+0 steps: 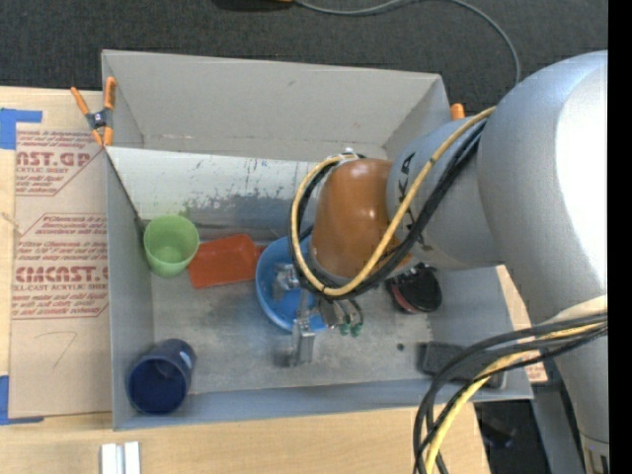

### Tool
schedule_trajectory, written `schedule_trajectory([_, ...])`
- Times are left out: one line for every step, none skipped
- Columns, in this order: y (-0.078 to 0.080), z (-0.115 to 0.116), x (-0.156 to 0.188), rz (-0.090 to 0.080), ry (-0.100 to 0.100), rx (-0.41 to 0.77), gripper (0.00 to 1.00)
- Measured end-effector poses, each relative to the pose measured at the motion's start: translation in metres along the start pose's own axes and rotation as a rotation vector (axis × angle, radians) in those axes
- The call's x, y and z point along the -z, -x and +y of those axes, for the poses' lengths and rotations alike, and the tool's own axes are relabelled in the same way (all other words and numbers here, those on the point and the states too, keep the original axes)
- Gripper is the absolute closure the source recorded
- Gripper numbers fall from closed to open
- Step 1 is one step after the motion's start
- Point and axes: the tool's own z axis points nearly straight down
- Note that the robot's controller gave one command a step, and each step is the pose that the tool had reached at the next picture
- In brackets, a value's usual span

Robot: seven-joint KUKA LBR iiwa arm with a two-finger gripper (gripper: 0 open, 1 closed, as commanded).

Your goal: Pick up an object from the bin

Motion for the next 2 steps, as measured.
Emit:
schedule_trajectory([-0.0289,0.0226,0.0014,0.0,0.002,-0.197,1.0])
schedule_trajectory([-0.029,0.0226,0.0014,0.0,0.002,-0.197,1.0])
